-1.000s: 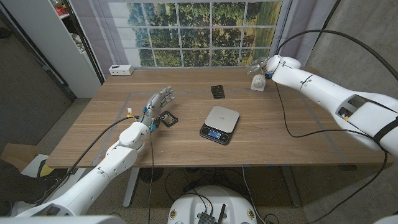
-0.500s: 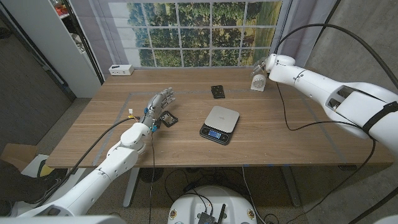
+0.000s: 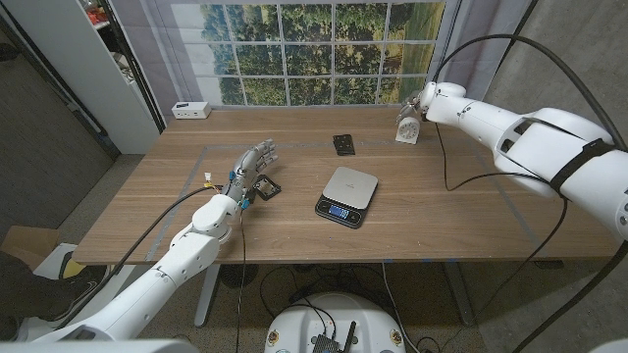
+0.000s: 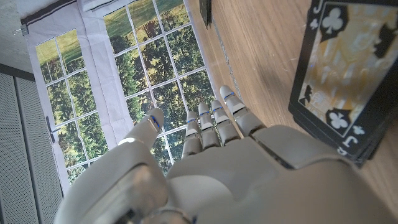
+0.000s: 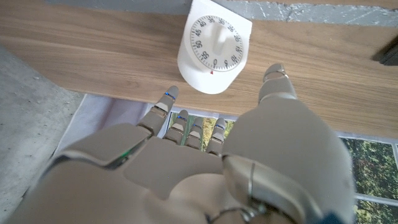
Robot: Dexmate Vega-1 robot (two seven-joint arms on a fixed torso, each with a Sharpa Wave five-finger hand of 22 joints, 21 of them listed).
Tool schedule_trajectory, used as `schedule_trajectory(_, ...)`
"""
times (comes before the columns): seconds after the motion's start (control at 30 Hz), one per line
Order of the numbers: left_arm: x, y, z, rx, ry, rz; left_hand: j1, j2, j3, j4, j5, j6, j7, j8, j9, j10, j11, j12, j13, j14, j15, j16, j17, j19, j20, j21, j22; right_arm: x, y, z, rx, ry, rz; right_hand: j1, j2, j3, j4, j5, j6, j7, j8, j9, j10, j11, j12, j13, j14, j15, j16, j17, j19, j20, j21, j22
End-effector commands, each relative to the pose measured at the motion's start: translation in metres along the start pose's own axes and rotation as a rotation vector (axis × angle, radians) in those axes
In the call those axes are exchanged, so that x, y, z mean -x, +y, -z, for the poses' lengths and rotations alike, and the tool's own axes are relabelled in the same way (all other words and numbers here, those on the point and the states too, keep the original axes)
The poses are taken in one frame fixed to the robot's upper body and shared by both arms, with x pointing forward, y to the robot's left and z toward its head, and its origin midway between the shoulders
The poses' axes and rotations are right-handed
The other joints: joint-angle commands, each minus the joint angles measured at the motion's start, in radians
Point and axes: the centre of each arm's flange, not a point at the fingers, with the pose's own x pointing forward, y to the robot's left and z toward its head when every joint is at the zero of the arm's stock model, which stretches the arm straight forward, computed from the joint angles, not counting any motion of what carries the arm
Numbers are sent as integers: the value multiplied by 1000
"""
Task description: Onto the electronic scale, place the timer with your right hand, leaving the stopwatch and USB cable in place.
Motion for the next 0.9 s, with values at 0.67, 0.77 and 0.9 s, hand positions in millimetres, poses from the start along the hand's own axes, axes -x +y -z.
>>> schedule_trajectory(0.67, -2, -1, -1, -11, 16, -12, 3, 2, 0, -6, 3, 16, 5, 9, 5, 14, 2, 6, 6, 14, -3, 8, 3, -4, 3, -5, 3, -7, 5, 31, -28, -23, 71, 44, 7, 10, -8, 80, 117, 4, 36, 8, 211, -42, 93, 46, 217, -164, 83, 42, 86, -27, 6, 1)
schedule_trajectory(0.77, -3, 0, -2, -13, 18, -12, 3, 2, -1, -6, 3, 18, 5, 10, 5, 14, 2, 7, 6, 14, 0, 7, 3, -4, 3, -6, 3, -8, 8, 32, -30, -26, 69, 44, 8, 8, -6, 83, 121, 1, 36, 8, 227, -55, 99, 50, 231, -171, 92, 47, 94, -30, 7, 2)
schedule_trajectory(0.9, -4, 0, -2, -14, 16, -9, 2, 2, -1, -6, 3, 19, 6, 10, 5, 16, 2, 7, 7, 13, -1, 7, 3, -4, 4, -6, 3, -8, 14, 32, -39, -27, 62, 51, 11, 8, -6, 89, 134, 2, 38, 8, 246, -59, 107, 55, 250, -179, 104, 54, 104, -32, 7, 2)
